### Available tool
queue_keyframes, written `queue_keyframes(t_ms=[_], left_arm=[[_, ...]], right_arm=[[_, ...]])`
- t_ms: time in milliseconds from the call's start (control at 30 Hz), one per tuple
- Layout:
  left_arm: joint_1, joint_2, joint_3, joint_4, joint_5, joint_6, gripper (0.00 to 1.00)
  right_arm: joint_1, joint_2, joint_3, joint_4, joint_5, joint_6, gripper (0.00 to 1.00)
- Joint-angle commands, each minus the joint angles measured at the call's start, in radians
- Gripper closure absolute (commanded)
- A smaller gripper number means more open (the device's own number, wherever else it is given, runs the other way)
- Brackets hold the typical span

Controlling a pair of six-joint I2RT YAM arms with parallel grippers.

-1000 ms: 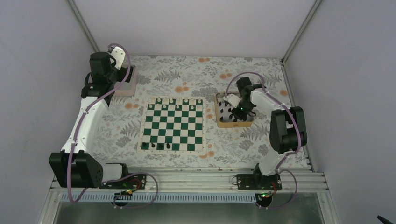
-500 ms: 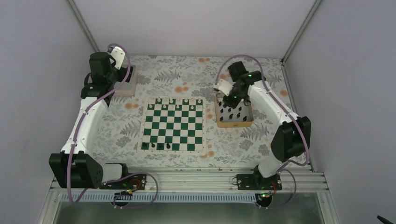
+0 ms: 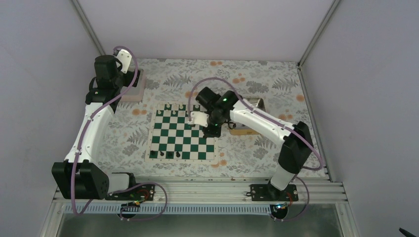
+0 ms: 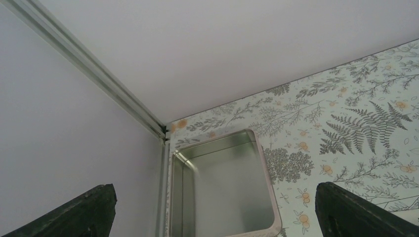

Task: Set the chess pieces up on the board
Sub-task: Place the chess piece on the chessboard.

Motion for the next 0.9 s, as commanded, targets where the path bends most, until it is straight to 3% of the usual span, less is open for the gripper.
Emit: queue_keyframes(t_ms=[0,400,867], left_arm=[[0.007,-0.017,0.017,0.01,-0.023,-0.013,0.0],[0.007,-0.023,0.004,0.022,-0.042,-0.004,0.0],[0.007,-0.041,-0.03,0.034,-0.034,0.015,0.0]], right_arm=[[0.084,0.062,0.037,0.048,-0.016,0.026,0.96],[0.234,0.26,0.139,0.104,0.016,0.035,0.96],[0.271,0.398,0.207,0.047,0.022,0.027,0.96]])
